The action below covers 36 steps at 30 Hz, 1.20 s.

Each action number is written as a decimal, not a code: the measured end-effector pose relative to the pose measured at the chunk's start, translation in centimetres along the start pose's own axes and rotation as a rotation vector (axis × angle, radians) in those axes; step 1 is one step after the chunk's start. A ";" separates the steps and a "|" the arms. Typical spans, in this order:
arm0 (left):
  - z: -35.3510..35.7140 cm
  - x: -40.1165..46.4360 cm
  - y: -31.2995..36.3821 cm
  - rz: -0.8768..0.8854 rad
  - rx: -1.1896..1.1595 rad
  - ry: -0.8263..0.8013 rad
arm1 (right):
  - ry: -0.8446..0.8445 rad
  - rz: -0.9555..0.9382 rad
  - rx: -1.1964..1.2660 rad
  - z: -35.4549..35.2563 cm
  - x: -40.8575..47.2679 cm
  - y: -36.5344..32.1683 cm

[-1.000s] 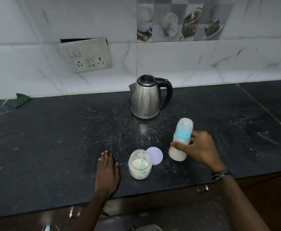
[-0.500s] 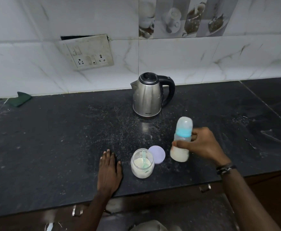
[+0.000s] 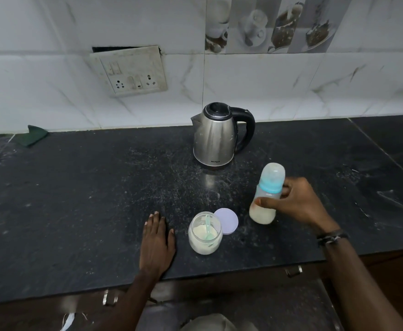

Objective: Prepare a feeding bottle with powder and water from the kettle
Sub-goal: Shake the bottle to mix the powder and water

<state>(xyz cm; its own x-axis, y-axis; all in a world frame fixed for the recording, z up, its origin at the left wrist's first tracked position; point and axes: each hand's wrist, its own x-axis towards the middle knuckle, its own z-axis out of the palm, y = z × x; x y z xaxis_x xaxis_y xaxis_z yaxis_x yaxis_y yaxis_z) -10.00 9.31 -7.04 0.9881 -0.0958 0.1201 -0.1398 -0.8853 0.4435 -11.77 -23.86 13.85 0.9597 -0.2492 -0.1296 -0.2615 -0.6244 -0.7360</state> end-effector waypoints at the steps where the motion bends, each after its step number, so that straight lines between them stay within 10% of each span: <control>1: 0.0 0.0 0.0 0.000 -0.002 -0.002 | -0.018 0.005 -0.008 0.1 0.0 -0.1; 36: -0.1 0.0 0.1 -0.016 -0.014 0.003 | 0.042 0.047 -0.136 0.3 0.7 -0.3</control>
<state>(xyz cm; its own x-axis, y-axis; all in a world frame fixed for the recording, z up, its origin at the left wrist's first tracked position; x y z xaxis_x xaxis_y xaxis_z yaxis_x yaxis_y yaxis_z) -10.00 9.23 -6.91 0.9901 -0.0805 0.1151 -0.1248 -0.8802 0.4580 -11.03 -23.57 13.77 0.9418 -0.3093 -0.1318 -0.3201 -0.7050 -0.6329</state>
